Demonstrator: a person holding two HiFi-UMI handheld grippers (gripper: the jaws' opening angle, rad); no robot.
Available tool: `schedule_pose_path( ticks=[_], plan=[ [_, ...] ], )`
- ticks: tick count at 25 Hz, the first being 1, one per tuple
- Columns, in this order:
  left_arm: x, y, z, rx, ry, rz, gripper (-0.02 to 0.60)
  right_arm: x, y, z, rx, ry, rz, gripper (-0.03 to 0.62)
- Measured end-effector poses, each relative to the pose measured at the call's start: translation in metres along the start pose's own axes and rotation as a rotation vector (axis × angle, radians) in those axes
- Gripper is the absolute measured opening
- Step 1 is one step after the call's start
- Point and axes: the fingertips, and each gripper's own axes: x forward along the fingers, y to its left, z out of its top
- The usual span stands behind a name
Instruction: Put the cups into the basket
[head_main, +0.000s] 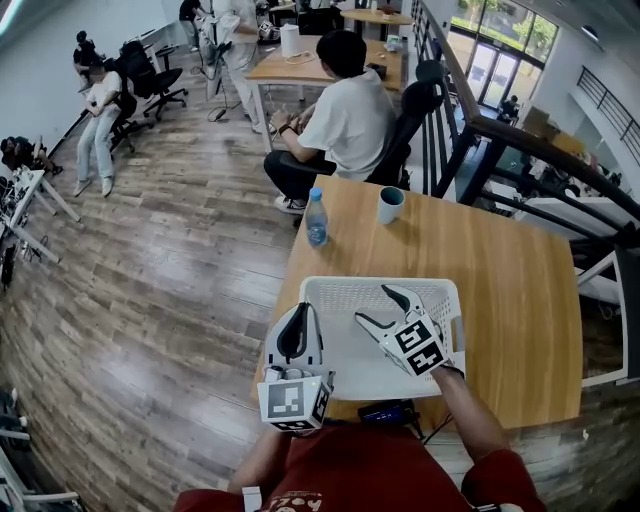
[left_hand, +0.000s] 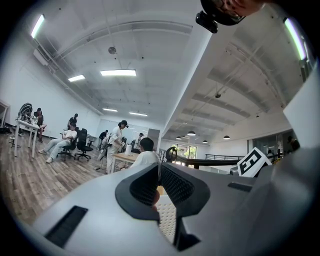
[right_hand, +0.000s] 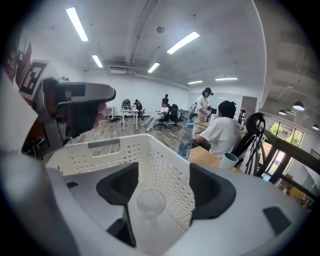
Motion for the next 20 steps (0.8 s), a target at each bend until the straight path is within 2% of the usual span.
schedule_pose_path(
  ticks=[9,11,15,20],
  plan=[
    [0.004,-0.005,0.007,0.004,-0.01,-0.014,0.023,-0.045,0.001,0.051,0.094,-0.193,-0.017,0.301],
    [0.005,-0.006,0.008,0.005,-0.01,-0.017,0.023,-0.057,-0.001,0.063,0.094,-0.241,-0.043,0.301],
    [0.009,-0.012,0.007,0.007,-0.009,-0.028,0.023,-0.079,-0.01,0.077,0.063,-0.336,-0.148,0.301],
    [0.013,-0.018,0.007,0.007,-0.009,-0.044,0.023,-0.096,-0.017,0.081,0.095,-0.396,-0.191,0.301]
  ],
)
